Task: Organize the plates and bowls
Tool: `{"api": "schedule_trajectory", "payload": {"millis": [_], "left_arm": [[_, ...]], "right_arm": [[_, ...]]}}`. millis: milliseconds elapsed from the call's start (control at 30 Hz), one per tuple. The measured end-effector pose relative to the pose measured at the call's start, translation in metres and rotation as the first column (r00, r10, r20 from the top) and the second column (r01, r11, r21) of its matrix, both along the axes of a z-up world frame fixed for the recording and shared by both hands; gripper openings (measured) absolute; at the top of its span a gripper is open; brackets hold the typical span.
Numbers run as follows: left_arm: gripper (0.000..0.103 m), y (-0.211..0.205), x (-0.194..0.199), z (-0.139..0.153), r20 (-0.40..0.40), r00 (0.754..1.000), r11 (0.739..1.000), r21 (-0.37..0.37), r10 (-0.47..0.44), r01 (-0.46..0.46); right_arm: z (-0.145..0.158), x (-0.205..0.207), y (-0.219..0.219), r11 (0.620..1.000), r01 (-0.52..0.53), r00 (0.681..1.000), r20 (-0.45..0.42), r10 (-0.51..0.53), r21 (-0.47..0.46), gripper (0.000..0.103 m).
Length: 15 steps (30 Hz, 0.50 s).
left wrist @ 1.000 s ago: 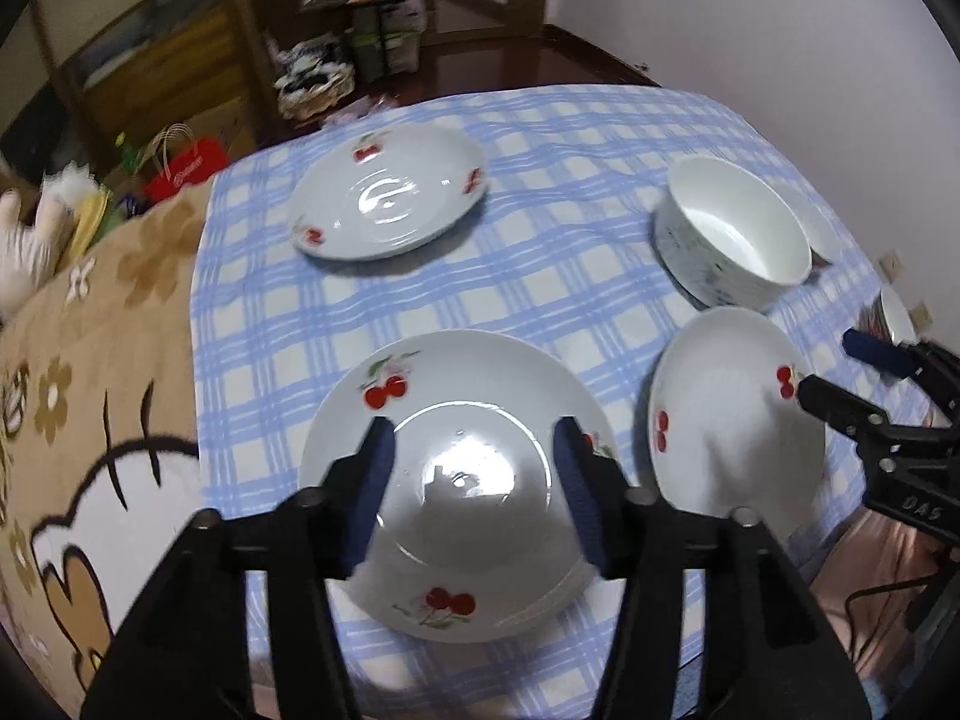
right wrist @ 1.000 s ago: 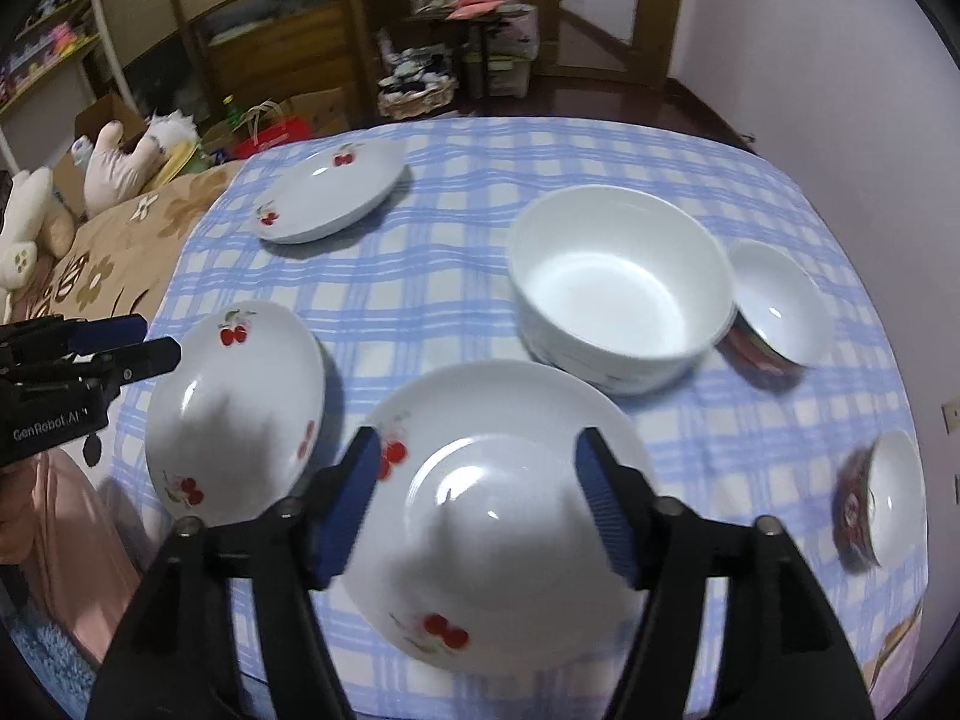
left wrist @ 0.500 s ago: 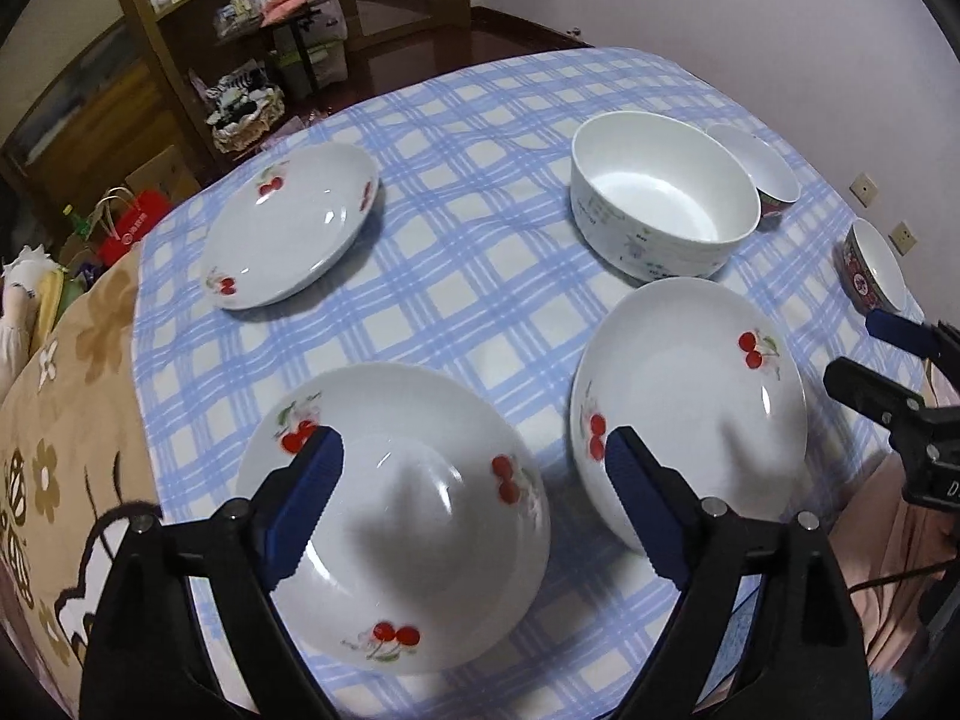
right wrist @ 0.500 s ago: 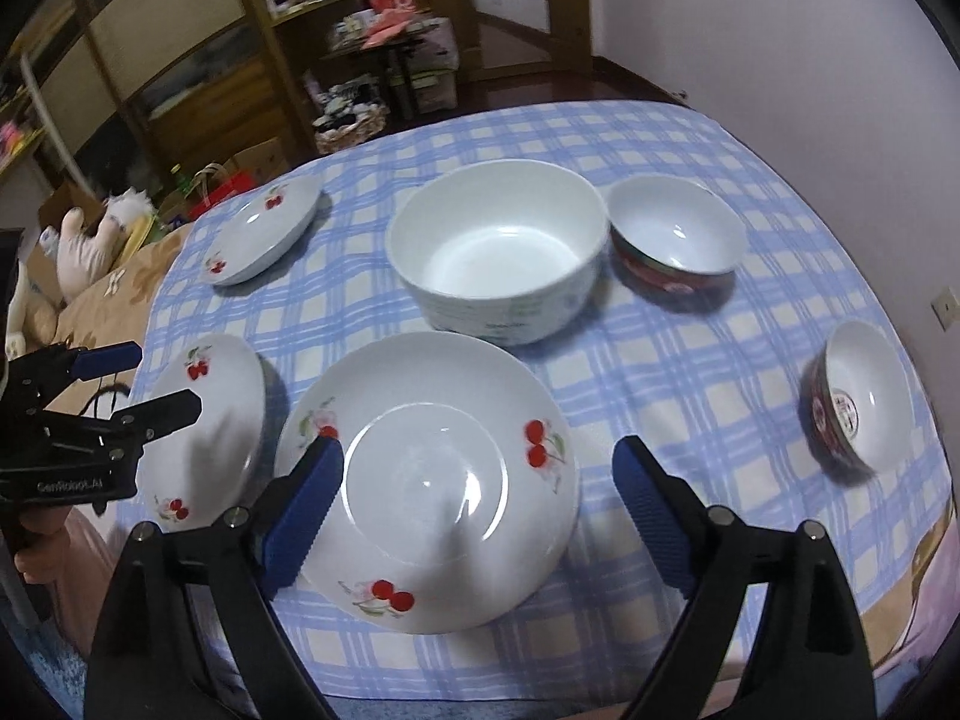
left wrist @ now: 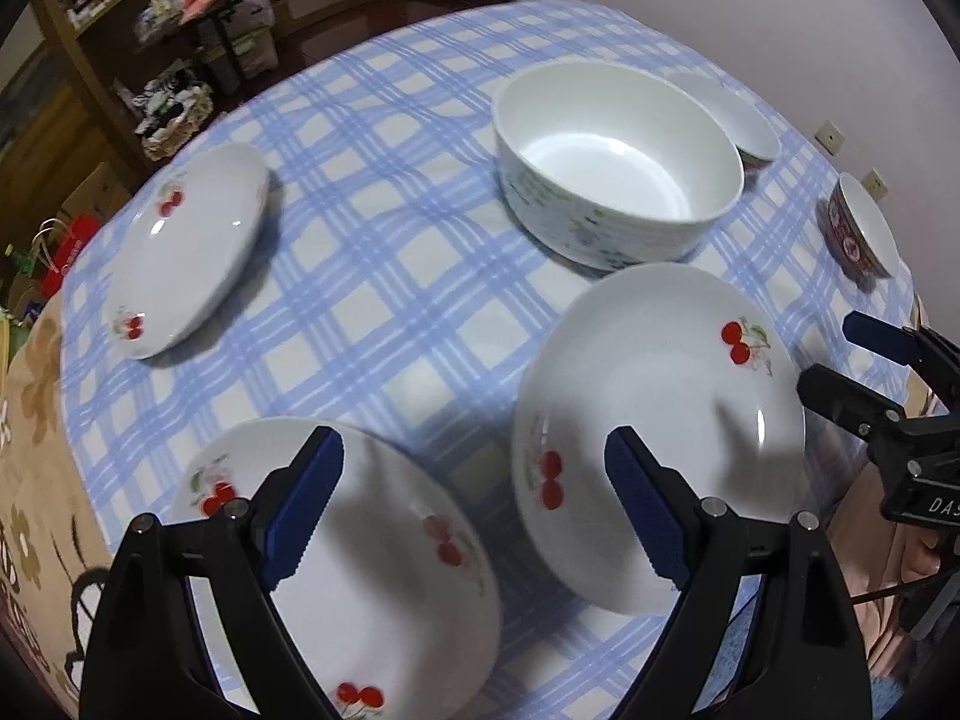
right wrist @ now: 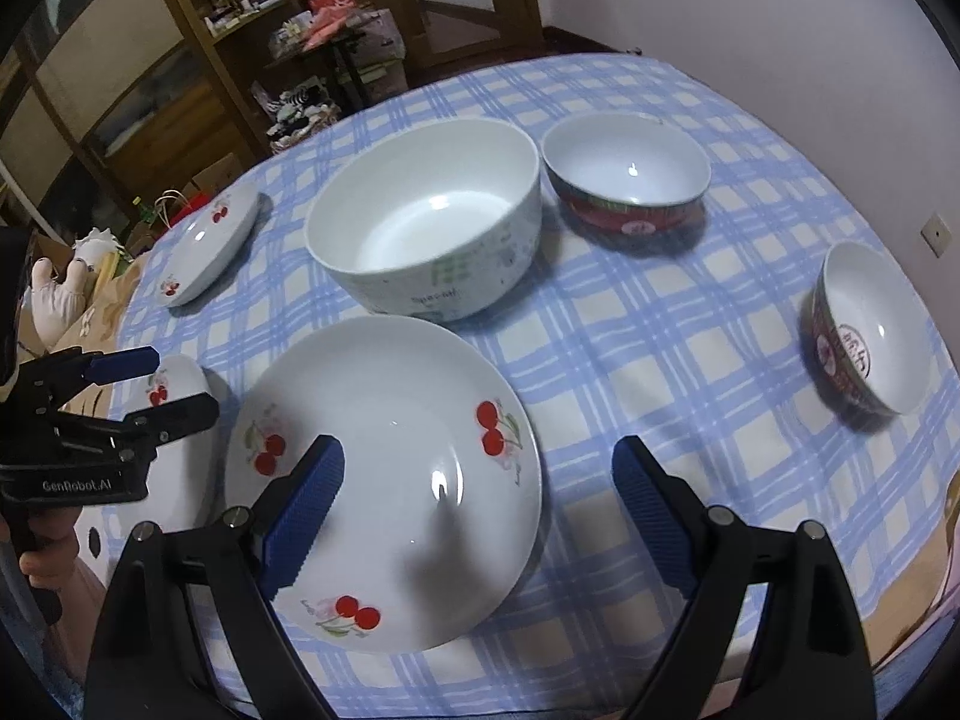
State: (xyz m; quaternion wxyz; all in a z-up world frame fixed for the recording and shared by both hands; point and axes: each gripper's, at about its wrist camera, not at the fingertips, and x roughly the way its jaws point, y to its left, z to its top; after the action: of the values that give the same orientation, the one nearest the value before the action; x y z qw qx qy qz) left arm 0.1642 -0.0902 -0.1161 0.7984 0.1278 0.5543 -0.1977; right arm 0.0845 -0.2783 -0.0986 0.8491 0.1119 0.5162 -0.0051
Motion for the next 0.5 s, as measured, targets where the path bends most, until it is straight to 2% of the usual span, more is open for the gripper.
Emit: {"api": "schedule_trajectory", "payload": {"millis": [233, 333, 433, 500], "left_arm": [[0.088, -0.011, -0.001, -0.019, -0.027, 0.999, 1.0, -0.015, -0.026, 0.025], [0.083, -0.012, 0.001, -0.023, -0.035, 0.999, 0.999, -0.041, -0.02, 0.019], [0.077, -0.011, 0.006, -0.031, -0.054, 0.999, 0.998, -0.055, -0.008, 0.005], [0.071, -0.012, 0.007, -0.034, -0.057, 0.998, 0.999, -0.053, -0.015, 0.012]], "right_arm": [[-0.019, 0.003, -0.004, 1.0, 0.011, 0.999, -0.043, -0.01, 0.018, 0.095], [-0.025, 0.004, -0.008, 0.999, 0.029, 0.998, -0.06, -0.027, 0.043, 0.092], [-0.031, 0.005, -0.015, 0.996, 0.053, 0.996, -0.078, -0.048, 0.065, 0.084], [-0.036, 0.006, -0.018, 0.994, 0.063, 0.994, -0.097, -0.054, 0.085, 0.074]]}}
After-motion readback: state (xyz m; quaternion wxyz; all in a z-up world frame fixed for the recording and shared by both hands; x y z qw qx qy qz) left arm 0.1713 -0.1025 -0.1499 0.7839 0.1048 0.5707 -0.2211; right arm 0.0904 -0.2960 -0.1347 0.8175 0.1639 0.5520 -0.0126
